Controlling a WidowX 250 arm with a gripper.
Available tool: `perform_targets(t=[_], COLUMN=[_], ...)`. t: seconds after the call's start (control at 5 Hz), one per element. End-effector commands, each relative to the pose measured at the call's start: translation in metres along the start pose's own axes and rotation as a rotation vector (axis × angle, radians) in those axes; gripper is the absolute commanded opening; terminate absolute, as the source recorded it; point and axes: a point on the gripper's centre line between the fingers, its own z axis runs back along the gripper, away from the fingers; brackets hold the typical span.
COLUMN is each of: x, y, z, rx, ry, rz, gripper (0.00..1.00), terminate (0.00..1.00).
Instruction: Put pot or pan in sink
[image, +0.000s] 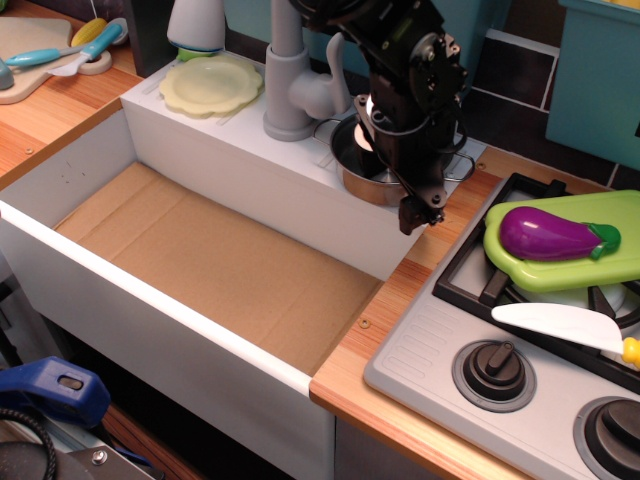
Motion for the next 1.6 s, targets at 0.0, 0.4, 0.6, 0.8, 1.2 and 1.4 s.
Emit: perform_targets(t=[0.0, 0.4, 0.6, 0.8, 1.2, 1.4], x=[0.009, 0.01, 0.009, 0.008, -0.015, -0.032], y=[0.009, 0.008, 0.007, 0.003, 0.0, -0.003], z=[-0.005, -0.01, -0.009, 0.004, 0.033, 0.032], rx=[-0.004, -0.006, -0.003, 0.02, 0.127, 0.174], ry=[-0.049, -0.037, -0.027, 0.019, 0.146, 0.154], rz=[0.002, 0.042, 0.052, 0.09, 0.248, 0.347], gripper=[1.0, 0.0, 0.0, 0.0, 0.0, 0.0], terminate=[0.0, 0.0, 0.0, 0.0, 0.0, 0.0])
